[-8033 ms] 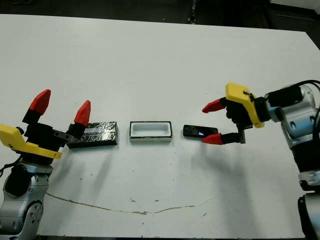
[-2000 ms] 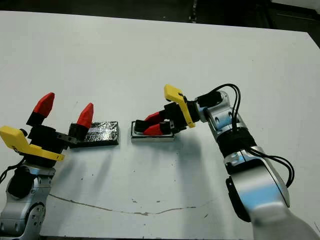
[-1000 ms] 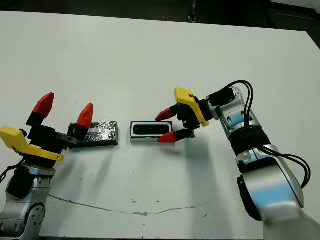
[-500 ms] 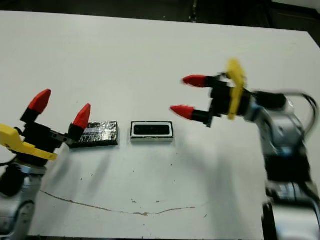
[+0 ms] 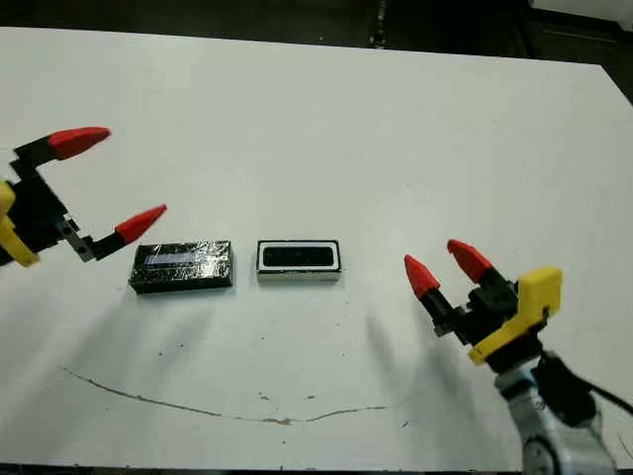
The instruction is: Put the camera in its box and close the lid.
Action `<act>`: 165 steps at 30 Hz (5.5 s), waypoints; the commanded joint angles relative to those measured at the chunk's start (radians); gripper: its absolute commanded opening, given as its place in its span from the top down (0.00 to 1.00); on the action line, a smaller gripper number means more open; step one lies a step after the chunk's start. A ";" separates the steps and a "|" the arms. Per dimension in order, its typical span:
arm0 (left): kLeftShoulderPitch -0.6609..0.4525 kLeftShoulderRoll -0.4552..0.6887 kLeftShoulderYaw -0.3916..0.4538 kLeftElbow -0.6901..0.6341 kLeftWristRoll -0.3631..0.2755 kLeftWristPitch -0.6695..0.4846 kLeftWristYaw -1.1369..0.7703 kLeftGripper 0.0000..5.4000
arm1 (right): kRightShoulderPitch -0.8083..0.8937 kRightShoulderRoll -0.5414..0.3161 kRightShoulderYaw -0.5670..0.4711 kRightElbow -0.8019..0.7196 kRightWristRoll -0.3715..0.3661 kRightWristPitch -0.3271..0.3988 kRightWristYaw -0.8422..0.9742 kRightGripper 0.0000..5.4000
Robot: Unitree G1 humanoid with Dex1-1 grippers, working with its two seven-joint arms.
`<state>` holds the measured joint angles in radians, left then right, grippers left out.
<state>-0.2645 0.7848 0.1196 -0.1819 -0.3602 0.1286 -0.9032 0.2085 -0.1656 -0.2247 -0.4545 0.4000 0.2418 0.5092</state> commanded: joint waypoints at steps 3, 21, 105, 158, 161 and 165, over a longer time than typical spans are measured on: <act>-0.182 0.063 -0.132 0.189 -0.028 0.052 -0.315 0.00 | 0.012 0.007 0.017 0.042 -0.004 -0.047 -0.036 0.53; -0.272 -0.064 -0.225 0.443 0.004 -0.037 -0.589 0.00 | 0.009 -0.005 0.051 0.045 0.026 -0.038 -0.077 1.00; -0.156 -0.243 -0.167 0.447 -0.051 0.126 -0.384 0.41 | 0.039 -0.017 0.081 0.056 0.056 -0.035 -0.091 1.00; -0.395 -0.506 -0.435 0.693 0.142 -0.006 -0.437 0.41 | 0.047 -0.028 0.086 0.055 0.070 -0.044 -0.084 1.00; -0.393 -0.518 -0.450 0.700 0.155 0.003 -0.427 0.41 | 0.048 -0.027 0.087 0.050 0.068 -0.038 -0.090 1.00; -0.393 -0.533 -0.468 0.708 0.174 0.011 -0.413 0.41 | 0.046 -0.027 0.086 0.050 0.073 -0.036 -0.089 1.00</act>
<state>-0.6924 0.2772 -0.3002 0.4967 -0.2232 0.1095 -1.3165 0.2451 -0.1838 -0.1321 -0.4091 0.4706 0.2067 0.4227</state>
